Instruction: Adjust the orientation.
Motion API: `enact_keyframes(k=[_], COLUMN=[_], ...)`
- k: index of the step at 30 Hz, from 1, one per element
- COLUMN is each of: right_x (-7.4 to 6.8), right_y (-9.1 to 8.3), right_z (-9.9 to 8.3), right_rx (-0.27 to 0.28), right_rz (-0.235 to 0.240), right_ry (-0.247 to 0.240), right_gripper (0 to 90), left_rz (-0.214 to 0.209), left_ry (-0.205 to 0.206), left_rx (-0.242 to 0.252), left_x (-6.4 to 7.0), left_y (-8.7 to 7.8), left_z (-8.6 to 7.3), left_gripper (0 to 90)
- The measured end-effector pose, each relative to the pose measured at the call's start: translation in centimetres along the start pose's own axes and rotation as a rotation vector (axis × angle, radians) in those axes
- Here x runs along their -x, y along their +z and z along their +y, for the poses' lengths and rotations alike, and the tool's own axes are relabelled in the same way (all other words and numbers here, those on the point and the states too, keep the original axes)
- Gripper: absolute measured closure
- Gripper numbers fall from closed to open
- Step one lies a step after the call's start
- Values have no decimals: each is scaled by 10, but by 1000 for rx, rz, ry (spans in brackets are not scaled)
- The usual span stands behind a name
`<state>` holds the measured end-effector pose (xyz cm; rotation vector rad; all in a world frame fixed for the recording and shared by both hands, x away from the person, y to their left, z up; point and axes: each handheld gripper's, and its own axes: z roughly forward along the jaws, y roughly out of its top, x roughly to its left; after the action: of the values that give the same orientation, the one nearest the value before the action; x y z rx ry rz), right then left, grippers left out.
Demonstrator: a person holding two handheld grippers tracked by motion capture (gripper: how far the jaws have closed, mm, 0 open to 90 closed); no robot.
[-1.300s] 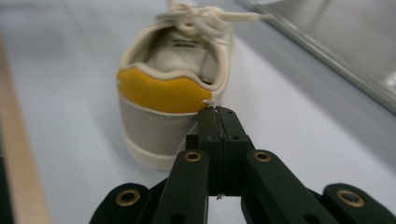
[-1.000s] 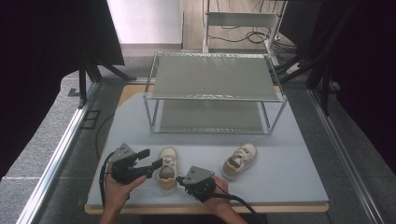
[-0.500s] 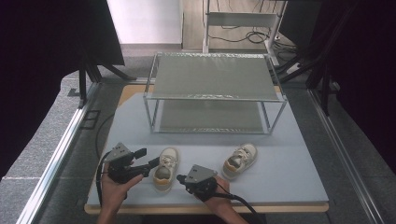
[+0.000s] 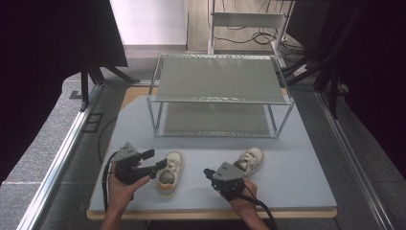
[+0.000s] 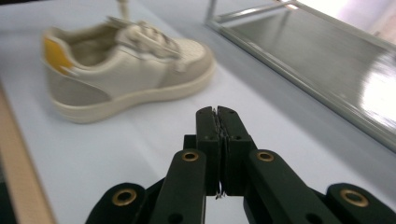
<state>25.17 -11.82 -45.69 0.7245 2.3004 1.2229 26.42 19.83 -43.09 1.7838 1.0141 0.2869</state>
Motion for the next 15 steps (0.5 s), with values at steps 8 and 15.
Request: enact_keyframes(k=[8, 15], right_x=[16, 26], right_y=[-6, -12], right_z=[-7, -24], right_rx=[-41, -98], right_rz=[-113, -143], right_ry=[-14, 4], right_gripper=[882, 893], left_rz=[-5, -3], left_ry=[1, 1], left_rx=[-1, 4], left_x=[0, -1], left_y=[0, -2], left_z=[0, 1], left_gripper=[314, 315])
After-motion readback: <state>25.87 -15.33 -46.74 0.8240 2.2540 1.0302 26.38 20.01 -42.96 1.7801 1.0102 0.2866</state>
